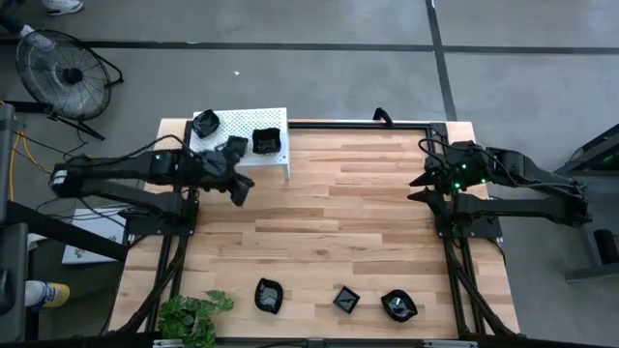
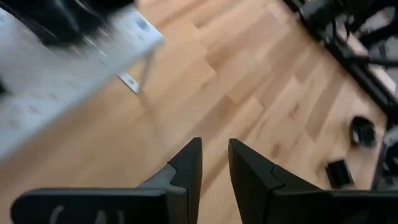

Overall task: Pick & Place Mini shaped plates
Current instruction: Stack the black leaf shaped plate on top of the black leaf shaped plate on the shelf

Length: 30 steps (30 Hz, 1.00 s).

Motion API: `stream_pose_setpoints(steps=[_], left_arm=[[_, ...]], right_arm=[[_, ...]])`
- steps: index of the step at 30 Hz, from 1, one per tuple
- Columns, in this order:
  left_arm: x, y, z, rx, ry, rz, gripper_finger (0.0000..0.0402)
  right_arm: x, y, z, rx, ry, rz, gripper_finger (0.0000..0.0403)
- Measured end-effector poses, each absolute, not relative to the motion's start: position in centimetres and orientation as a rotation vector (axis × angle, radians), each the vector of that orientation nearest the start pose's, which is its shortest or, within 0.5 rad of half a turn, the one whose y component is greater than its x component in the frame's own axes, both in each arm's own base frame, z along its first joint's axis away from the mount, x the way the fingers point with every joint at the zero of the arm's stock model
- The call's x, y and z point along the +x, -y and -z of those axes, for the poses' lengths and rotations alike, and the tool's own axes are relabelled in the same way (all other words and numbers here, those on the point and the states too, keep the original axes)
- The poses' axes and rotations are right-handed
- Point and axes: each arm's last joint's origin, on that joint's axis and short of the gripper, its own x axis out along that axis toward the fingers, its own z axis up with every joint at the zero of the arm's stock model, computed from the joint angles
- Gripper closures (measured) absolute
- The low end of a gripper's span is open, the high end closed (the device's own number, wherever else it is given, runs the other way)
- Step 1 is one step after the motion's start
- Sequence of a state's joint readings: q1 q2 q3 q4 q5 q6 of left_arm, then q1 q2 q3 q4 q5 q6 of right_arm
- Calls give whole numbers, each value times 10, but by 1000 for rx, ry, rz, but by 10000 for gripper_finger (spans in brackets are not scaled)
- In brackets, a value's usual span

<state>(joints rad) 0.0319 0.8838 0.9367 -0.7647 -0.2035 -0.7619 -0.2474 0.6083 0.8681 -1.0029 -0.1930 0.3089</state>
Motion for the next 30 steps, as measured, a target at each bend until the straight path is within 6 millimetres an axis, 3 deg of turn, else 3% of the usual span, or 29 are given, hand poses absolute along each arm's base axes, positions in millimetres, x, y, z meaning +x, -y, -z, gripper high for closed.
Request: stream_pose_setpoints(steps=[11,30], left_arm=[[198,48,-290,-735,-769,-399,325],[215,150,-232,-1023,-882,-504,325]], right_arm=[[93,17,-310,468,-727,137,178],[93,16,-310,458,-729,107,178]])
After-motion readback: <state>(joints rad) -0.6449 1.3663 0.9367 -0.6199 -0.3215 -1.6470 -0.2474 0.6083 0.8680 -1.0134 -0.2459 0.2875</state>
